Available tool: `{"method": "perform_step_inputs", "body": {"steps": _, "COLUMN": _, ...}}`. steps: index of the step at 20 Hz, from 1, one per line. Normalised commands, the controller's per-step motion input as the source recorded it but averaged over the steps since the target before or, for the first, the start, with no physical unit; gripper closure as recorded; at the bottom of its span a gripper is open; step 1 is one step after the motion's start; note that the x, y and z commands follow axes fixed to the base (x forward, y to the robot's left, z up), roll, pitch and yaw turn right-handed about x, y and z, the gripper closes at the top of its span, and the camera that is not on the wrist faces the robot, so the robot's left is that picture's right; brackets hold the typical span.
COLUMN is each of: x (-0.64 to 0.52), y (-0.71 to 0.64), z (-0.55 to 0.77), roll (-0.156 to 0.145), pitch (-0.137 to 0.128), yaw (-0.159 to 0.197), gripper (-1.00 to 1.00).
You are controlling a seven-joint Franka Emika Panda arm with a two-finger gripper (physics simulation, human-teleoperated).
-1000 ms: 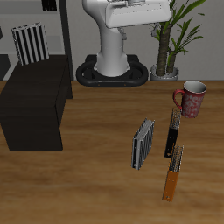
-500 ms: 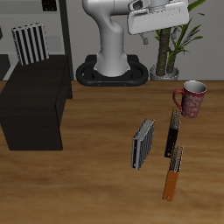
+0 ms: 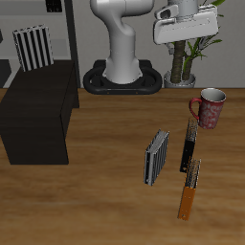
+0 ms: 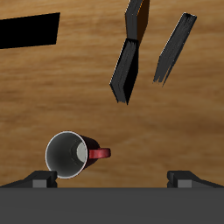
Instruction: Place the right striped book upright on top of the shelf and place the red mug on top of the shelf
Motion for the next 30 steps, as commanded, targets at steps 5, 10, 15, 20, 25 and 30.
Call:
{"method": "perform_step_inputs", "body": {"steps": 5, "x": -0.14, "y": 0.37, "z": -0.13, "roll": -0.162, "pitch": -0.043, "yaw": 0.048, "gripper": -1.0}}
{"method": "perform_step_inputs", "body": {"steps": 10, "x": -0.01, "y": 0.37, "z": -0.07, "roll": -0.09, "pitch": 0.008, "yaw": -0.034, "gripper": -1.0}}
{"method": "perform_step_inputs", "body": {"steps": 15, "x": 0.07, "y": 0.32, "z": -0.12, "roll": -0.103, "pitch": 0.067, "yaw": 0.004, "gripper": -1.0}}
{"method": "perform_step_inputs", "body": {"steps": 20, "x": 0.21, "y": 0.31, "z": -0.12, "roll": -0.032, "pitch": 0.045, "yaw": -0.02, "gripper": -1.0}}
{"method": "perform_step_inputs", "body": {"steps": 25, "x": 0.12, "y": 0.57, "z": -0.22, "roll": 0.036, "pitch": 0.082, "yaw": 0.013, "gripper": -1.0}}
{"method": "perform_step_inputs", "body": {"steps": 30, "x": -0.02, "y": 0.45, "z": -0.11, "roll": 0.002, "pitch": 0.039, "yaw": -0.018, "gripper": -1.0}}
